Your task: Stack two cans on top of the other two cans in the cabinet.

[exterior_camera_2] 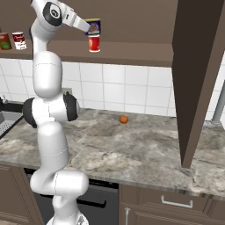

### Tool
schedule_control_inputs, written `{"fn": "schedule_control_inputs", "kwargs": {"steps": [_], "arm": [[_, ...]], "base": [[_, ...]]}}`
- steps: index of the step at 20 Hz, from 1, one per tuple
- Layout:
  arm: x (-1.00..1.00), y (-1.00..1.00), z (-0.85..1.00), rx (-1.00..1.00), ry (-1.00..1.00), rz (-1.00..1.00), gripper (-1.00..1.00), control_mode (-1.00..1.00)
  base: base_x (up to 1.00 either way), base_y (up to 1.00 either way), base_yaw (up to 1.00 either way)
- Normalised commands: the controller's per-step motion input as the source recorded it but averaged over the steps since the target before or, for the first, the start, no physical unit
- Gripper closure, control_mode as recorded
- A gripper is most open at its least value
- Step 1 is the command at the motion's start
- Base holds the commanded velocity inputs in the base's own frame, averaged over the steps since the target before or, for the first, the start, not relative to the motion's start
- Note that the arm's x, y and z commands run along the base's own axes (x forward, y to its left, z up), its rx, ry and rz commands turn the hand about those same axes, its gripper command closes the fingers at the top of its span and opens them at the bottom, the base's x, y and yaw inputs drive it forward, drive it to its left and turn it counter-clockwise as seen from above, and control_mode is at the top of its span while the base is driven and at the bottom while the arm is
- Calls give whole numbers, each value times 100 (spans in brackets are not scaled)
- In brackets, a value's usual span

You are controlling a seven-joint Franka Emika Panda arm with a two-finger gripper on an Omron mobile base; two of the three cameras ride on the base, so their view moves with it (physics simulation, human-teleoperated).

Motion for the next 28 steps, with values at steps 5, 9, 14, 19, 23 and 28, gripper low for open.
{"fn": "schedule_control_inputs", "kwargs": {"steps": [5, 9, 14, 19, 23, 28], "arm": [[-2, 2, 0, 0, 0, 0, -100, -100], [-22, 17, -6, 0, 0, 0, -100, -100], [-29, 30, -21, 0, -2, -1, -100, -100], [-38, 28, -19, 0, -8, 0, -100, -100], [-48, 25, -9, 0, -5, 0, -100, -100], [-53, 22, -3, 0, 0, 7, -100, -100]], "base": [[0, 0, 0], [0, 0, 0], [0, 0, 0], [0, 0, 0], [0, 0, 0], [0, 0, 0]]}}
